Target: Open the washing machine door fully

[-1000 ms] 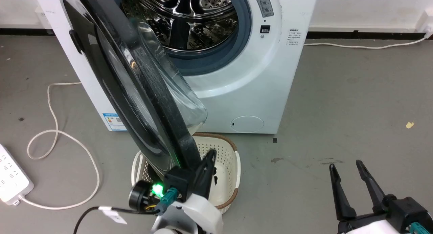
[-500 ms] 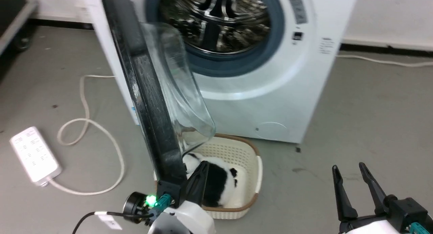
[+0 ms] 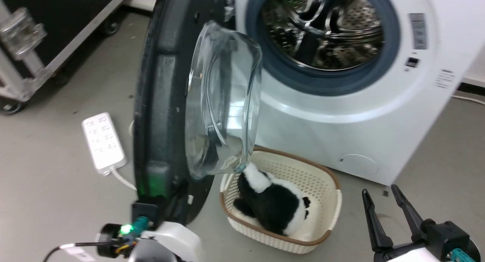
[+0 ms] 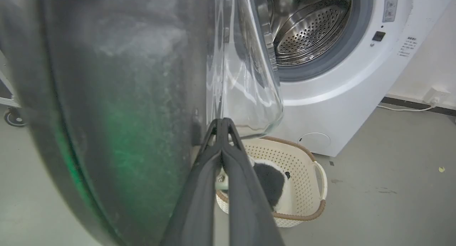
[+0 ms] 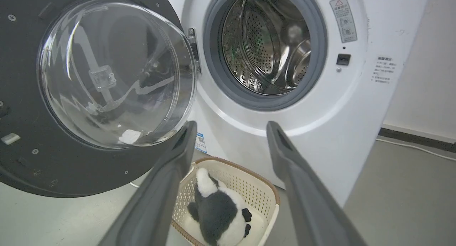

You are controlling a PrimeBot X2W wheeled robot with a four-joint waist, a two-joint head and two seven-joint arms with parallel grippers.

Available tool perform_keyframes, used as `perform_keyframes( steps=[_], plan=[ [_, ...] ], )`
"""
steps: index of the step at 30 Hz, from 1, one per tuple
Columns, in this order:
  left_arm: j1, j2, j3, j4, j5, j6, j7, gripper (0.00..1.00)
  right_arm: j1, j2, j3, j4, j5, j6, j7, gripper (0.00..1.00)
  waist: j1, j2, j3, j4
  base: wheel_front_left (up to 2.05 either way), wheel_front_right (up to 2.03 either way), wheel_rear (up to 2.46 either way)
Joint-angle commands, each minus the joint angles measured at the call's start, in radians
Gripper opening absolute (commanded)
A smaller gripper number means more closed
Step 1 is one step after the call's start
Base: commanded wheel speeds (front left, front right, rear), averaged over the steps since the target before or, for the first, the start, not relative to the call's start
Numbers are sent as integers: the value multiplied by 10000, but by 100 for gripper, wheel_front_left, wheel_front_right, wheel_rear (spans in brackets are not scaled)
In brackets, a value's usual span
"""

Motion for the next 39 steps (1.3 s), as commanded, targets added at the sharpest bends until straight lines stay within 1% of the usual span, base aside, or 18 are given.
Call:
perform_keyframes(
  steps=[1, 7, 14, 16, 18, 23, 26, 30, 35, 39],
  plan=[
    [-71, 112, 183, -19, -83, 75, -11, 0, 85, 32, -12, -81, -76, 8, 59, 100, 1, 0, 215, 355, 0, 0, 0],
    [-544, 534, 940, 235, -426, 131, -55, 0, -48, 32, 135, -363, -334, 8, 353, 100, 1, 0, 842, 761, 0, 0, 0],
    [-1453, 1146, 2019, 909, -1015, 68, -175, 0, -382, -60, 268, -948, -743, 8, 866, 100, 1, 0, 1935, 806, 0, 0, 0],
    [-1797, 1347, 2431, 1234, -1309, -6, -247, 0, -458, -157, 266, -1113, -794, 8, 993, 100, 1, 0, 2240, 753, 0, 0, 0],
    [-2194, 1498, 3015, 1628, -1840, -126, -380, 0, -524, -266, 240, -1280, -822, 8, 1113, 100, 1, 0, 2567, 692, 0, 0, 0],
    [-3214, 2248, 3844, 2885, -2307, -430, -708, 0, -703, -620, 215, -1669, -879, 8, 1367, 100, 1, 0, 3210, 499, 0, 0, 0],
    [-3788, 2636, 4057, 3624, -2410, -633, -869, 0, -762, -738, 109, -1882, -897, 8, 1506, 100, 1, 0, 3449, 410, 0, 0, 0],
    [-4479, 2937, 4232, 4800, -2586, -953, -1204, 0, -811, -849, 21, -2073, -870, 8, 1622, 100, 1, 0, 3643, 338, 0, 0, 0],
    [-5034, 3115, 4178, 5928, -2500, -1161, -1768, 0, -852, -846, -28, -2165, -876, 8, 1681, 100, 1, 0, 3640, 248, 0, 0, 0],
    [-5172, 3140, 3979, 6405, -2302, -1302, -2227, 0, -895, -762, -108, -2037, -799, 8, 1554, 100, 1, 0, 3386, 171, 0, 0, 0]
  ],
)
